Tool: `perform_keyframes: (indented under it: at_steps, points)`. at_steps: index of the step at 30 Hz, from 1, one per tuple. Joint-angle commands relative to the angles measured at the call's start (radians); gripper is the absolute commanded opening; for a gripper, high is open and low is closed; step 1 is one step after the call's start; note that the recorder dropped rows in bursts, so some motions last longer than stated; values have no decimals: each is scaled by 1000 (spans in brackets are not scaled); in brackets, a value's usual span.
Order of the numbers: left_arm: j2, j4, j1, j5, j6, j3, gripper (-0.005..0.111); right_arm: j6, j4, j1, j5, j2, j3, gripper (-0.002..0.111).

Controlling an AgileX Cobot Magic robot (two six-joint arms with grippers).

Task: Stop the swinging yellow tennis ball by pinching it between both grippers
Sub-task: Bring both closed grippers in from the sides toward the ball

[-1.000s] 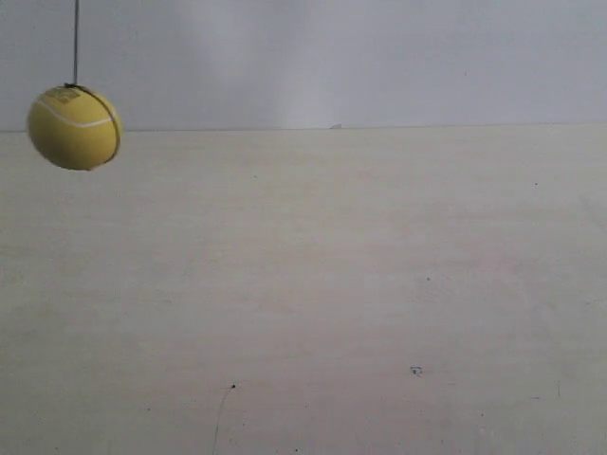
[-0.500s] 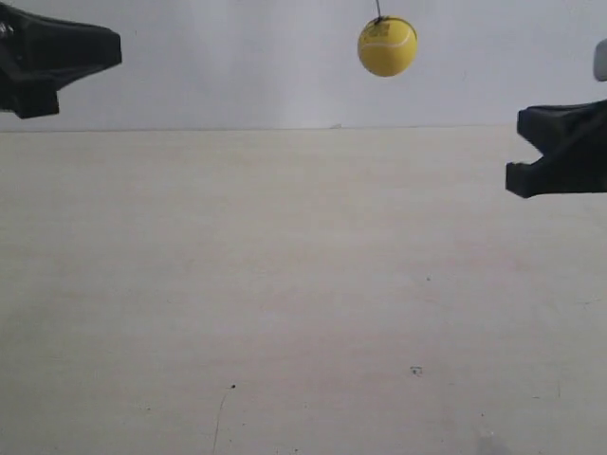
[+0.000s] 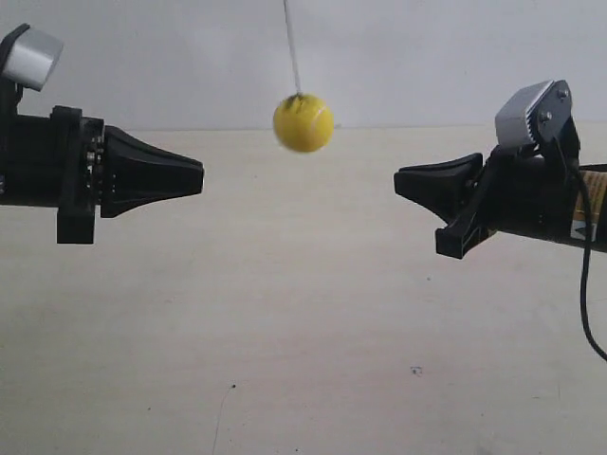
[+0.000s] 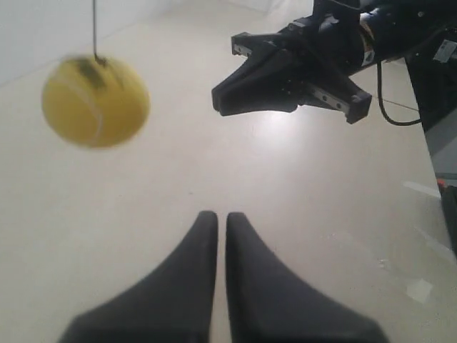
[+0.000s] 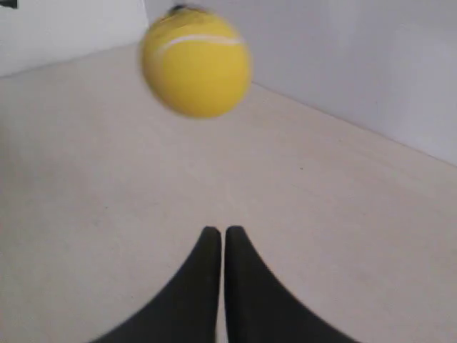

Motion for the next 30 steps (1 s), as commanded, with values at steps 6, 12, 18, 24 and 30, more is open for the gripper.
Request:
perform_keyframes:
  at_steps: [6, 12, 18, 24, 30]
  points:
    - [4, -22, -5, -25, 52, -6, 5, -33, 10, 4, -88, 2, -12, 0]
    - [4, -43, -5, -16, 69, -6, 5, -42, 36, 4, -92, 2, -12, 0]
    - [46, -59, -61, -36, 86, -6, 5, -38, 14, 6, -125, 2, -19, 0]
    - [61, -61, -91, -29, 96, -10, 5, 10, -49, 71, -45, 2, -82, 0]
    - [61, -65, -91, -17, 96, -11, 5, 7, -46, 109, -17, 2, -118, 0]
